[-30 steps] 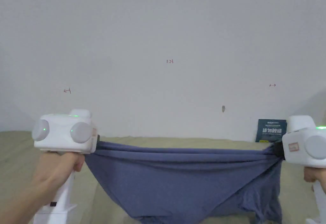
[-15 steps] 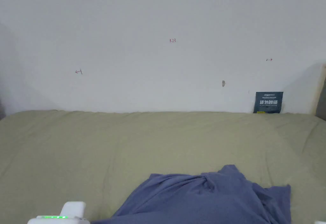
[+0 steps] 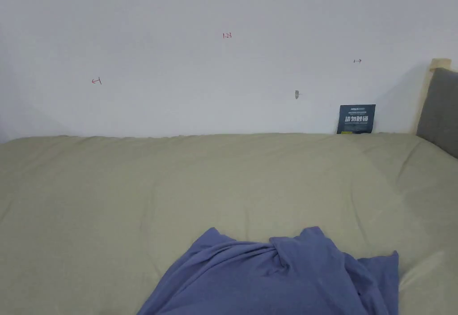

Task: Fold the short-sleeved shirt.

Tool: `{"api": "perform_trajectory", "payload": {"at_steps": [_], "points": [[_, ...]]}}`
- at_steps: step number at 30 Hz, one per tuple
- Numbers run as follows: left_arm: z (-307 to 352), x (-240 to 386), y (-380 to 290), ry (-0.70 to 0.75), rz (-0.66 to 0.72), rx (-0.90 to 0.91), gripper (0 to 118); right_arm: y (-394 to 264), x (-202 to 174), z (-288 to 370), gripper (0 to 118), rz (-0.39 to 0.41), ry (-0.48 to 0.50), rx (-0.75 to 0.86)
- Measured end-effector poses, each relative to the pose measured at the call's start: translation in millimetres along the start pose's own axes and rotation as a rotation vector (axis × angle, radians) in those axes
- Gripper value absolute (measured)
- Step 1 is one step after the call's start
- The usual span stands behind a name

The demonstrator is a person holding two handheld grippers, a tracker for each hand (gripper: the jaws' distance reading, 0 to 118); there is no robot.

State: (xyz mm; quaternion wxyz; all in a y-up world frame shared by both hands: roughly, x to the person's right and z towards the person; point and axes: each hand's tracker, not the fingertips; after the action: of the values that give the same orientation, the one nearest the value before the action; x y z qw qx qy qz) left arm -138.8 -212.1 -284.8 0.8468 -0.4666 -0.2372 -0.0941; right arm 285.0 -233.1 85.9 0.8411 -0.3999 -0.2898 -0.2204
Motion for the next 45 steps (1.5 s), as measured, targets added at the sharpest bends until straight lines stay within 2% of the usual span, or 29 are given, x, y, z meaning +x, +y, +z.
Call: {"api": "perform_trajectory", "payload": {"at_steps": [2,3,4,5,6,7,9,12,13,14,15,16,17,18,22,23,25,26,29,36,37,38,39,40,41,45], "points": [[-2,-1,0,-0.003,-0.002,0.008,1,2,-3,6,10,-0.014,-0.007,0.022],[-1,-1,-3,-0.015,0.001,0.026,16,3,-5,9,33,-0.023,-0.018,0.049],[1,-3,-4,-0.027,0.005,0.045,49,5,-5,13,68,-0.017,-0.051,0.068],[2,-4,-5,-0.022,0.001,0.052,95,5,-3,14,106,-0.015,-0.040,0.064],[4,-5,-5,-0.022,0.002,0.047,118,6,-4,18,118,-0.024,-0.040,0.074],[13,-3,-4,-0.038,0.041,0.165,115,7,-9,27,118,-0.031,-0.060,0.137],[26,1,-5,-0.027,-0.015,0.101,116,12,-20,44,118,0.015,-0.042,0.140],[59,23,-23,-0.036,-0.037,0.168,115,11,-41,69,118,0.050,-0.044,0.204],[67,28,-27,-0.047,-0.047,0.183,111,4,-34,63,116,0.046,-0.042,0.207],[77,33,-32,-0.046,-0.061,0.194,100,0,-37,66,107,0.046,-0.011,0.228],[80,33,-32,-0.050,-0.065,0.217,61,-6,-43,70,67,0.040,0.018,0.256],[85,35,-35,-0.061,-0.073,0.223,11,-11,-47,73,15,0.036,0.012,0.262],[90,39,-41,-0.057,-0.068,0.230,0,-12,-62,86,0,0.071,0.042,0.263],[94,38,-46,-0.044,-0.036,0.249,0,-18,-69,92,0,0.058,0.021,0.263],[95,12,-71,-0.075,-0.047,0.223,0,-35,-70,89,0,0.044,0.057,0.251],[98,26,-69,0.008,-0.103,0.204,0,-37,-71,89,0,0.056,0.047,0.253],[100,37,-66,0.020,-0.072,0.194,0,-42,-77,89,0,0.122,0.019,0.243],[99,38,-67,0.027,-0.062,0.185,0,-44,-80,89,0,0.126,0.013,0.241],[83,7,-64,0.014,0.015,0.154,0,-46,-83,94,0,0.120,0.030,0.236],[64,-10,-40,0.021,0.047,0.159,0,-47,-81,75,0,0.092,0.073,0.185],[58,-9,-33,0.025,0.046,0.156,7,-48,-82,73,0,0.090,0.073,0.183],[53,-9,-28,0.028,0.047,0.145,41,-48,-83,71,0,0.092,0.070,0.177],[49,-11,-23,0.029,0.046,0.135,112,-48,-84,69,0,0.098,0.069,0.170],[38,-13,-17,0.009,0.049,0.082,118,-47,-84,67,0,0.101,0.067,0.168],[47,-18,-5,-0.006,0.085,0.119,114,-49,-81,63,0,0.099,0.069,0.165],[11,-22,12,0.049,-0.015,0.063,115,-49,-77,55,0,0.073,0.089,0.135]]}}
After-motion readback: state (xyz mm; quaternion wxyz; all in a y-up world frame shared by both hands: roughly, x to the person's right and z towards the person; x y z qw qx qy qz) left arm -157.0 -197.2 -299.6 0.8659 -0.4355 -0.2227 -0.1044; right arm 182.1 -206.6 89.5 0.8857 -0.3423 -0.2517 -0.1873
